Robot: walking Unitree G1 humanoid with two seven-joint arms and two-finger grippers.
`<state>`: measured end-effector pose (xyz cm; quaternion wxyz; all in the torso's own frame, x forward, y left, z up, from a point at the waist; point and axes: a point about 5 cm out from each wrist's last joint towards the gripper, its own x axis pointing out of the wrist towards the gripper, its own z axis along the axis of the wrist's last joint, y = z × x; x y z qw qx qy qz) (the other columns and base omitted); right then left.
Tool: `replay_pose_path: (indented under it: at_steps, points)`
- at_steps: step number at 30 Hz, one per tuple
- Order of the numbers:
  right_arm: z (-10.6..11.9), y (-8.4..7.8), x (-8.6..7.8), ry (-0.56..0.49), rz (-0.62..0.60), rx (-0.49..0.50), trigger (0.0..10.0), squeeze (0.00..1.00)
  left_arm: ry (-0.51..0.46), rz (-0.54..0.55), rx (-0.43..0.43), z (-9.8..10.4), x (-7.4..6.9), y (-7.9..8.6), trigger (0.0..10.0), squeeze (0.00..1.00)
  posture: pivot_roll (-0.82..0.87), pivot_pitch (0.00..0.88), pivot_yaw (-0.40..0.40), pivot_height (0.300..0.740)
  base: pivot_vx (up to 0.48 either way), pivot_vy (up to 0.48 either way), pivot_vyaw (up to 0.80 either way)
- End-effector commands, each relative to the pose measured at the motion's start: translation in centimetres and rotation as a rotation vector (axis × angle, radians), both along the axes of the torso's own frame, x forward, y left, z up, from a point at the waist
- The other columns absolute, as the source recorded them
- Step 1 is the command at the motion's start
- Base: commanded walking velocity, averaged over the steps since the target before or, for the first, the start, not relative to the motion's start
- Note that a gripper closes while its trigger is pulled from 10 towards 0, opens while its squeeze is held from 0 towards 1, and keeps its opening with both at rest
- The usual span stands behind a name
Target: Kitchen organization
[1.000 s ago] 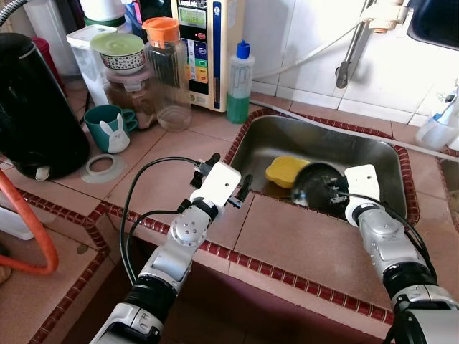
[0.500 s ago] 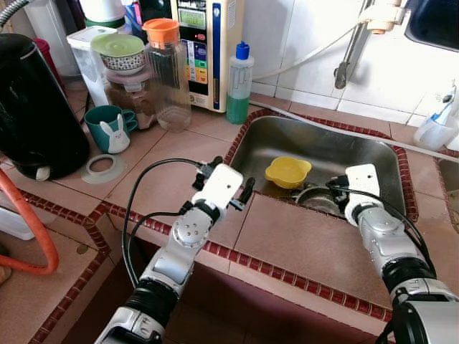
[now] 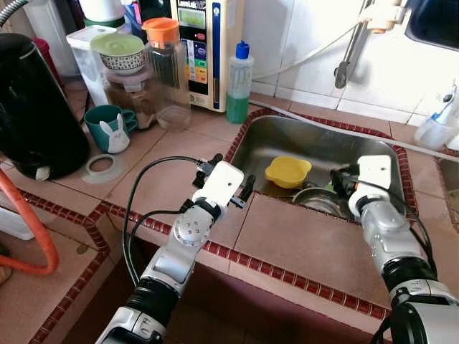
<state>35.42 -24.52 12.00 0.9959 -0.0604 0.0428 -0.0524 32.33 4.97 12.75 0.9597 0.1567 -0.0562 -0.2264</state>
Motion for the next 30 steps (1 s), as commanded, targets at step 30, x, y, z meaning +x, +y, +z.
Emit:
replay_pose_path:
  at_steps: [30]
  points:
    - [3.3, 3.3, -9.3, -0.178, -0.057, 0.101, 10.0, 0.9, -0.036, 0.113, -0.17, 2.5, 0.7, 1.5, 10.0, 0.0, 0.02, 0.0, 0.043, 0.74, 0.0, 0.0, 0.0]
